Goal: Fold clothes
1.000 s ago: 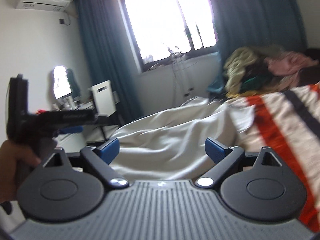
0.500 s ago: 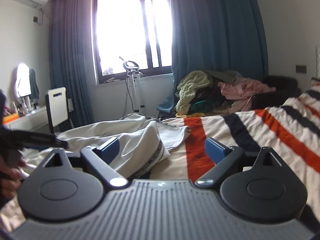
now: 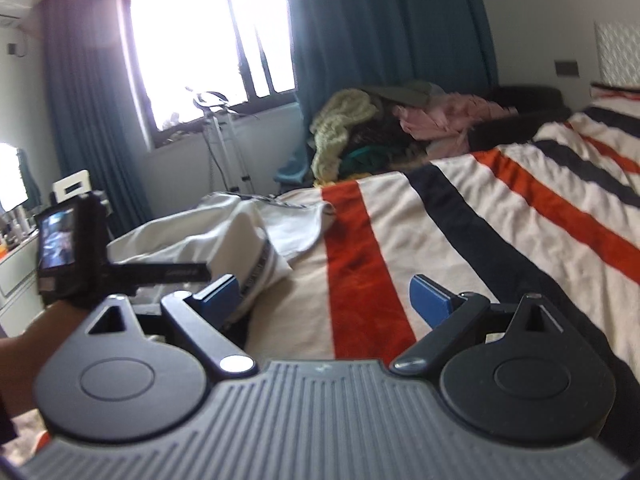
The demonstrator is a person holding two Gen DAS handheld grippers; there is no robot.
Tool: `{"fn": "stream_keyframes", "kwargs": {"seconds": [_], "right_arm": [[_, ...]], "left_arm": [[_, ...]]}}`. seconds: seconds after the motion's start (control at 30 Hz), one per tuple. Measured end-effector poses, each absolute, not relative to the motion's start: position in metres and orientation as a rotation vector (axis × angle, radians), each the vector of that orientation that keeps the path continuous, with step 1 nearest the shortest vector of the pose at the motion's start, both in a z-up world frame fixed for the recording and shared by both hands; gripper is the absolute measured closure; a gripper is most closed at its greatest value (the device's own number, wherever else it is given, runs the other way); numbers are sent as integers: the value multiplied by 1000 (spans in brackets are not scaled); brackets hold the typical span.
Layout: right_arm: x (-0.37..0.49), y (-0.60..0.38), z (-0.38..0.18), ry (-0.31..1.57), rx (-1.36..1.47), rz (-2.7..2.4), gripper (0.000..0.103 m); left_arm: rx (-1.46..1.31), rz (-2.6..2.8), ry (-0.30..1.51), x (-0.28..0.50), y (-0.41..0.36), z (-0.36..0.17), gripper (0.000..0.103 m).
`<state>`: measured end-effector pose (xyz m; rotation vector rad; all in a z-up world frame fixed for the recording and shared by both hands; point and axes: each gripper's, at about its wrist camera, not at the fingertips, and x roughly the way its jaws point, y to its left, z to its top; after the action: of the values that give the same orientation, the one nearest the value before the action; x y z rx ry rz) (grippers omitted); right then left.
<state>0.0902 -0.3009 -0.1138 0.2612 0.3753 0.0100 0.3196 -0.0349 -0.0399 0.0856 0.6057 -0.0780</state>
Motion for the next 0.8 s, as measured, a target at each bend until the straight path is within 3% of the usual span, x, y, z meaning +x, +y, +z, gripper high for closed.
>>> {"fn": "stream_keyframes", "kwargs": {"seconds": [0.17, 0.27, 0.33, 0.57, 0.8], "right_arm": [[108, -311, -130, 419, 292, -13, 10], [118, -315, -138, 437, 309, -22, 9], [123, -317, -143, 454, 317, -27, 9], [133, -318, -157, 495, 325, -22, 10], [127, -326, -156, 485, 395, 34, 10]], "left_arm": [[141, -56, 568, 361, -73, -56, 24], [154, -84, 589, 382, -90, -62, 41], [148, -116, 606, 388, -96, -64, 91], [150, -190, 559, 362, -97, -58, 97], [71, -315, 495, 258, -63, -18, 98]]}}
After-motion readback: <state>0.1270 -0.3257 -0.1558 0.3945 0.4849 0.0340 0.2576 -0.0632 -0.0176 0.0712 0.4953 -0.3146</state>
